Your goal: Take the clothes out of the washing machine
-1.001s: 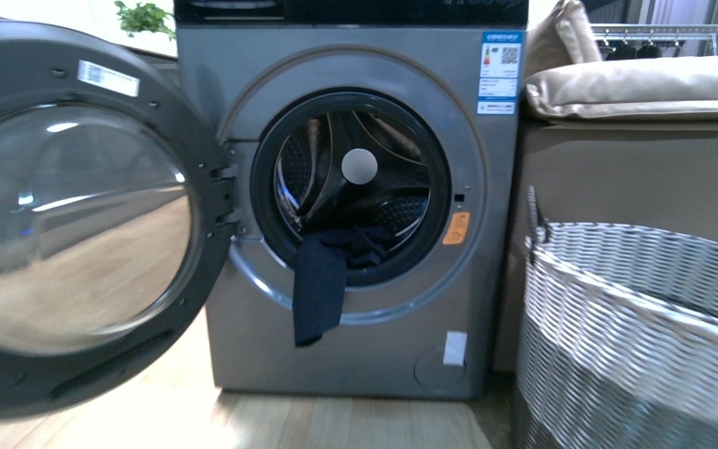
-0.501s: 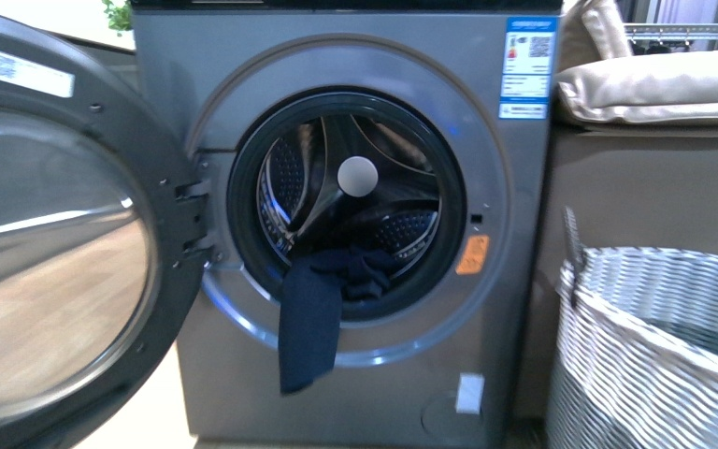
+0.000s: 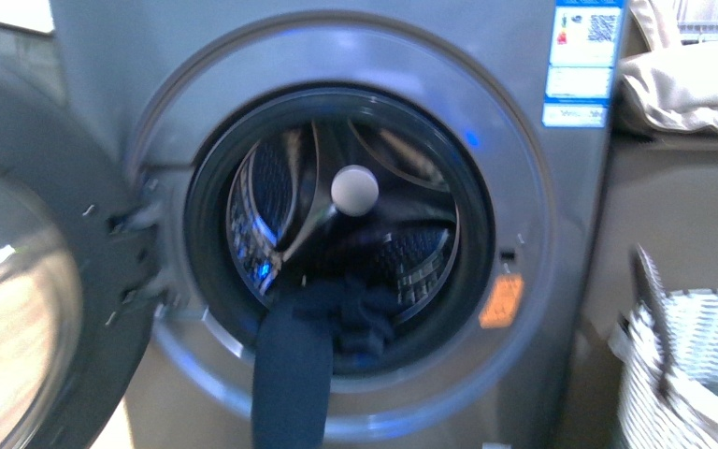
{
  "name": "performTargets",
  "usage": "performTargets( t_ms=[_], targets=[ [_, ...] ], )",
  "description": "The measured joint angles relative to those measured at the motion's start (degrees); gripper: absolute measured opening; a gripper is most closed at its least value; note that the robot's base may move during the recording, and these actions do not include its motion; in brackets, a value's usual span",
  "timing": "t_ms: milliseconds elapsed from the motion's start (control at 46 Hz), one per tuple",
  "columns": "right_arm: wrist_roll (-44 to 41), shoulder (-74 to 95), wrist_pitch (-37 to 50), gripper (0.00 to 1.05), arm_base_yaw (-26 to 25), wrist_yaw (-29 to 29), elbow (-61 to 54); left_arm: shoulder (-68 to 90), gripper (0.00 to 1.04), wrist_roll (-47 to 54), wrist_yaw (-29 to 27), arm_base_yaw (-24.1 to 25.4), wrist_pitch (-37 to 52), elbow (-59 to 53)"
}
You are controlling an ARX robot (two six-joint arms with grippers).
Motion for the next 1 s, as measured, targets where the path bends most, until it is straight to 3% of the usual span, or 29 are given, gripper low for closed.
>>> performTargets(
  t_ms=[152,261,370,479,783,1001],
  targets=[
    [0.02,-0.11,0.04,0.97,-0.02,0.00,0.00,0.44,0.98,-0.72,1.64,0.57,-0.17,0.04],
    [0.00,-0.11,0.04,0.97,-0.02,-0.07,0.00,5.09,0.98,-7.45,23.89,7.74,-1.77,1.51],
    [0.00,-0.11,0.04,0.97,-0.02,-0.11,0.00,9.92,0.98,-11.78,34.05,10.27,2.47,4.35],
    [0.00,-0.11,0.04,0.97,-0.02,-0.11,0.00,18.05,0.98,-12.07,32.87,8.35,10.91,8.28],
    [0.00,-0.11,0.04,0.97,-0.02,-0.11,0.00,56.92,0.98,-5.46,22.38,-5.95,34.56,23.19],
    [0.00,-0.11,0.04,0.97,-0.02,-0.11,0.00,76.72,0.98,-0.11,17.57,-11.06,36.63,37.64]
  ],
)
